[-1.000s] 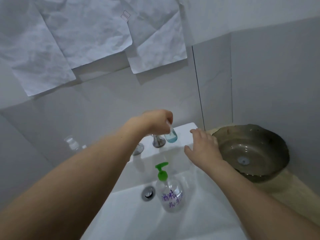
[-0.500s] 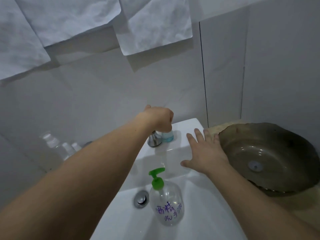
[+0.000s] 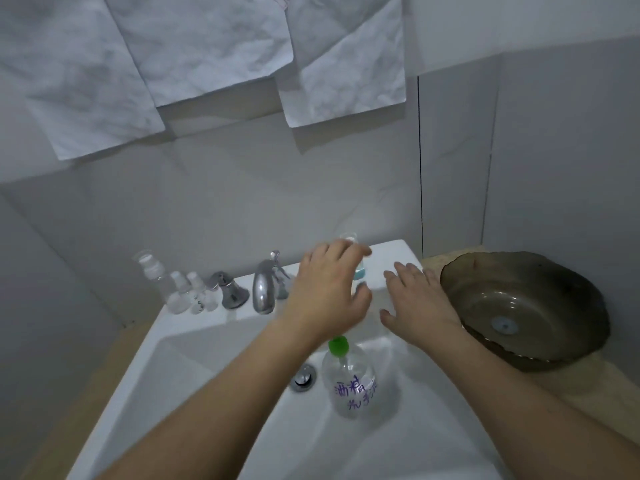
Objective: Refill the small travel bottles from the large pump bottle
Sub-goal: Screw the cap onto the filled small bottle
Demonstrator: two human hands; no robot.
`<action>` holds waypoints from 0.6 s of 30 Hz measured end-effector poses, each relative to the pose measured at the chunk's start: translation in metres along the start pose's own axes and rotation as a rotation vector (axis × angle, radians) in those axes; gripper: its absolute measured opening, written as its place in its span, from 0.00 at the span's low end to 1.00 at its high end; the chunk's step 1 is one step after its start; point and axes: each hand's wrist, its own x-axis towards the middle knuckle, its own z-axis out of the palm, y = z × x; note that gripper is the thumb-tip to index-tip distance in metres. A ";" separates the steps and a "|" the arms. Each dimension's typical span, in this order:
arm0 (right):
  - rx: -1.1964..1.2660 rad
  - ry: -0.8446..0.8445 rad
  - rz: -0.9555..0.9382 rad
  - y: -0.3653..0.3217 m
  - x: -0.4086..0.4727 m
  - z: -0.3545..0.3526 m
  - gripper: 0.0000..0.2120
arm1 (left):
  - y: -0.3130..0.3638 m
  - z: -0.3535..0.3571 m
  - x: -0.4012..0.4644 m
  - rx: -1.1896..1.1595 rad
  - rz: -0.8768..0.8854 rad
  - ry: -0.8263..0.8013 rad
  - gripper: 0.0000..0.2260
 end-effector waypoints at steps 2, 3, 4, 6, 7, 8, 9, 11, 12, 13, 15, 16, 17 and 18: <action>0.113 0.050 0.041 -0.013 -0.022 -0.006 0.32 | -0.003 0.003 -0.045 -0.080 0.008 0.028 0.20; 0.175 0.074 0.070 -0.018 -0.032 -0.007 0.31 | -0.007 0.008 -0.064 -0.105 -0.009 0.021 0.19; 0.221 0.089 0.091 -0.026 -0.044 -0.008 0.30 | -0.011 0.011 -0.083 -0.131 -0.044 0.006 0.18; 0.292 0.084 0.118 -0.042 -0.069 -0.008 0.30 | -0.020 0.016 -0.118 -0.169 -0.173 -0.066 0.17; 0.325 0.078 0.130 -0.047 -0.079 -0.007 0.30 | -0.024 0.018 -0.130 -0.178 -0.255 -0.118 0.17; 0.344 0.053 0.131 -0.053 -0.090 -0.007 0.30 | -0.030 0.020 -0.142 -0.184 -0.336 -0.172 0.17; 0.347 0.013 0.117 -0.062 -0.099 -0.008 0.30 | -0.036 0.020 -0.155 -0.190 -0.412 -0.224 0.16; 0.339 -0.052 0.091 -0.074 -0.111 -0.011 0.27 | -0.049 0.017 -0.171 -0.234 -0.542 -0.292 0.16; 0.342 -0.072 0.088 -0.080 -0.115 -0.013 0.24 | -0.056 0.013 -0.177 -0.269 -0.605 -0.296 0.16; 0.362 -0.091 0.095 -0.088 -0.117 -0.017 0.21 | -0.062 0.008 -0.179 -0.299 -0.657 -0.284 0.16; 0.412 -0.130 0.088 -0.108 -0.121 -0.022 0.19 | -0.074 -0.002 -0.184 -0.346 -0.721 -0.243 0.15; 0.441 -0.151 0.068 -0.119 -0.122 -0.023 0.20 | -0.079 -0.006 -0.185 -0.360 -0.736 -0.219 0.15; 0.468 -0.172 0.039 -0.130 -0.123 -0.023 0.20 | -0.082 -0.011 -0.186 -0.370 -0.745 -0.197 0.16; 0.494 -0.187 0.011 -0.144 -0.122 -0.021 0.19 | -0.088 -0.015 -0.188 -0.386 -0.753 -0.174 0.16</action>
